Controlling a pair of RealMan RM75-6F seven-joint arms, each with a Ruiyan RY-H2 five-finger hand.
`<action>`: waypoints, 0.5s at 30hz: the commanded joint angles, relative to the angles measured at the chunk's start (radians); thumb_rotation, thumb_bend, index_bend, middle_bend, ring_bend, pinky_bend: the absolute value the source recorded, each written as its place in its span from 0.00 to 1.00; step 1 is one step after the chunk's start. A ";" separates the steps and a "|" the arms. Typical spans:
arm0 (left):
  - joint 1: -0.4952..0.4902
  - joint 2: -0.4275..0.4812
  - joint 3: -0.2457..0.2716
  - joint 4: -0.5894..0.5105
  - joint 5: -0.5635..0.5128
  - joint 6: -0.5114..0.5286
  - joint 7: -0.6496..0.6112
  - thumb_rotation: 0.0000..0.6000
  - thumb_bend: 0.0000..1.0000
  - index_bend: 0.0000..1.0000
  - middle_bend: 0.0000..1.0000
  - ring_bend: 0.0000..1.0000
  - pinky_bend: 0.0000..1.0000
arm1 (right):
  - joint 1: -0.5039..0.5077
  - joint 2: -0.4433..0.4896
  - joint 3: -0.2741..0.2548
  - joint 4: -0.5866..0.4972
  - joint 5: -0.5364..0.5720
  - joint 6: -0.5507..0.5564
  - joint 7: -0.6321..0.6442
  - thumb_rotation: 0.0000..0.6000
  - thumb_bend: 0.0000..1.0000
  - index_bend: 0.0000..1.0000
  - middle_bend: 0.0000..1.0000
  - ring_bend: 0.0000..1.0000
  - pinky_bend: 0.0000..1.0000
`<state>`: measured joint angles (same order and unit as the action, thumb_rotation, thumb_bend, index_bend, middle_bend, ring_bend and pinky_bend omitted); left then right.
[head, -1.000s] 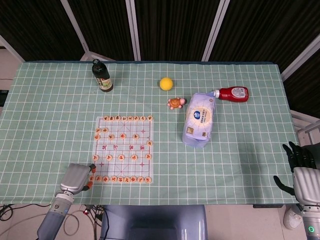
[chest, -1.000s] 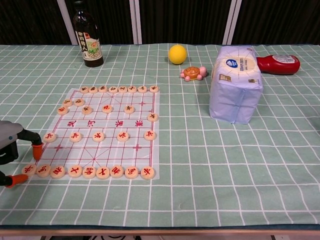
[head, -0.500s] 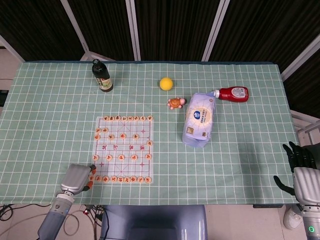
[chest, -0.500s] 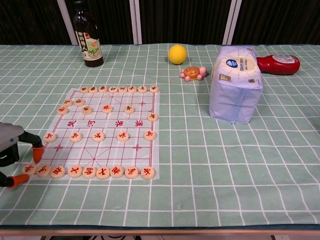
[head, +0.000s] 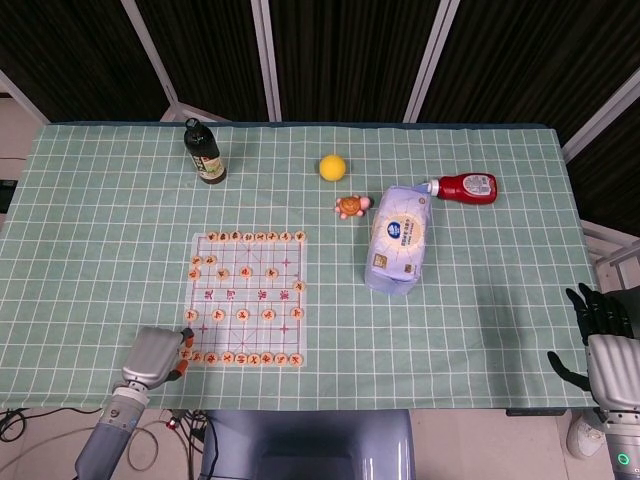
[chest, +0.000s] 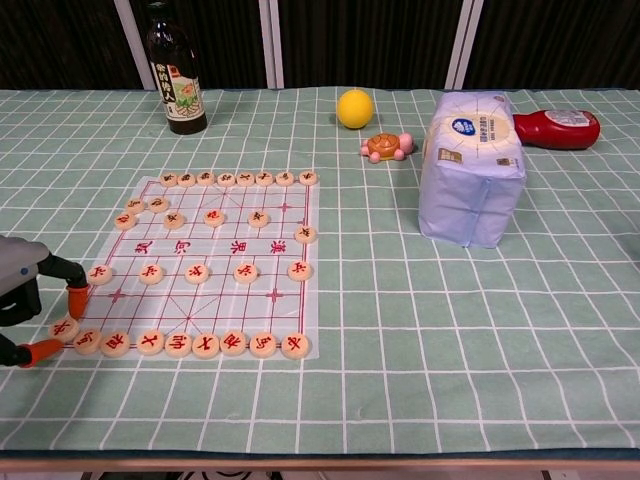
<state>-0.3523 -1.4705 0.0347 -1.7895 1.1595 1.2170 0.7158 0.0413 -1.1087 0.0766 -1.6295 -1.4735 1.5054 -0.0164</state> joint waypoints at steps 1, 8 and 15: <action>-0.004 0.007 -0.008 -0.011 0.007 0.008 -0.003 1.00 0.29 0.49 1.00 0.99 0.99 | 0.000 0.000 0.000 0.000 0.000 0.000 0.000 1.00 0.29 0.00 0.00 0.00 0.00; -0.025 0.011 -0.047 -0.004 -0.021 0.003 -0.005 1.00 0.29 0.49 1.00 0.99 0.99 | -0.001 0.000 0.000 0.000 -0.001 0.001 0.000 1.00 0.29 0.00 0.00 0.00 0.00; -0.048 -0.003 -0.061 0.035 -0.040 -0.017 0.000 1.00 0.29 0.49 1.00 0.98 0.99 | -0.001 0.000 0.000 0.002 0.000 0.000 0.001 1.00 0.29 0.00 0.00 0.00 0.00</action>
<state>-0.3971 -1.4707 -0.0243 -1.7599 1.1228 1.2034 0.7150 0.0406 -1.1086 0.0765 -1.6282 -1.4736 1.5055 -0.0154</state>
